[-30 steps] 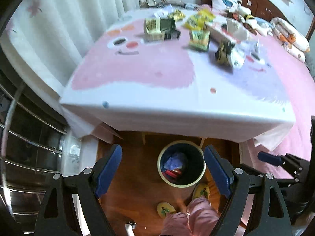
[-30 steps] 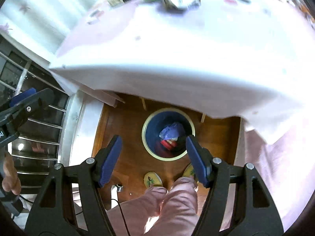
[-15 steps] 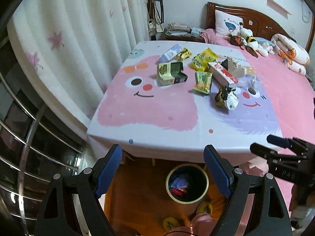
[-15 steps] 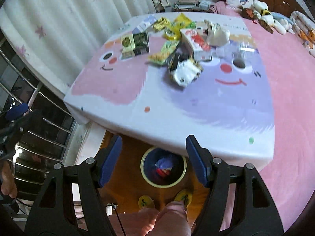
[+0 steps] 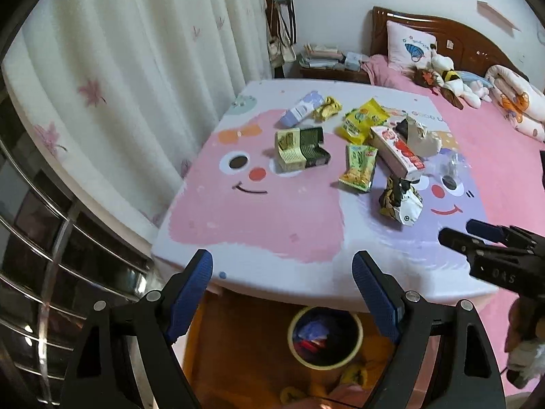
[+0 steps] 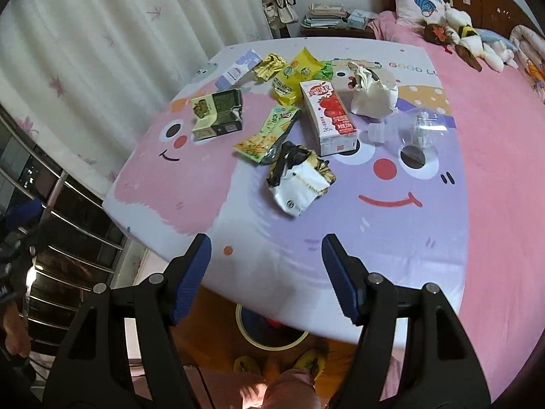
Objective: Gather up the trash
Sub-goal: 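Raise both tools back toward the table items, then grasp the green-and-cream carton with the left tool while the right tool grasps the white-and-black wrapper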
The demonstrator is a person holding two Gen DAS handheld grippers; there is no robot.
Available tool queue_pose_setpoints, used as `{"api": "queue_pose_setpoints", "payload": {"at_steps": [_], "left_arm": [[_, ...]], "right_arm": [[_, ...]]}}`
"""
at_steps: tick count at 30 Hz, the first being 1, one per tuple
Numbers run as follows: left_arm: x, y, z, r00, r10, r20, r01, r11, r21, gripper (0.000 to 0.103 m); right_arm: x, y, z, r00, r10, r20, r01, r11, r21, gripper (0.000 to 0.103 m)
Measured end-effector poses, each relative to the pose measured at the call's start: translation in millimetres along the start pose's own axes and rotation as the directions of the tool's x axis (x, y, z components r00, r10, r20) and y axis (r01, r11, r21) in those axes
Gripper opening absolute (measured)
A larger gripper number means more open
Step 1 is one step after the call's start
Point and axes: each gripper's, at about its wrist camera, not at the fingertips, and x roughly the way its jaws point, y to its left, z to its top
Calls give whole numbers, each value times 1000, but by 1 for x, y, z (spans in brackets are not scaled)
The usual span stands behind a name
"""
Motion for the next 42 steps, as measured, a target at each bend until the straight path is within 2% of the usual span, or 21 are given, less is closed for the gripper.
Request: {"api": "queue_pose_setpoints", "payload": {"at_steps": [6,9,14,19,22,28,31,33,38,41,42], "left_arm": [[32,-1,11,999,23,-46,-22,1000,11,85],[54,4,27,998,18,-58,-17,999,27,85],[99,21,71,997,-40,-65,45,996,78,85],[148,38,122,989,-118,-86,131,976,174,85],[182,47,154,981,-158,-114,181,955,235,85],[255,46,212,960,-221,-175,269,900,342,85],[288,40,228,943,-247,-223,317,869,379,85],[304,30,229,933,-251,-256,338,854,396,85],[346,14,232,896,-276,-347,412,809,419,85],[362,7,229,880,-279,-384,435,798,417,76],[368,6,229,872,-284,-398,446,795,411,70]], "right_arm": [[31,-19,23,999,9,-40,-6,999,52,65],[50,-30,32,998,-1,-61,8,993,114,70],[80,-43,47,995,-49,-86,67,975,210,73],[112,-48,57,988,-112,-111,144,924,353,75],[129,-44,61,979,-157,-131,198,888,415,75],[156,-39,65,959,-235,-158,283,805,522,75],[168,-37,66,947,-267,-176,319,762,564,73],[172,-34,67,940,-293,-177,340,750,567,68],[177,-23,67,925,-328,-191,376,732,568,66],[175,-20,64,924,-331,-194,379,716,586,66],[173,-19,63,922,-334,-195,382,709,593,66]]}}
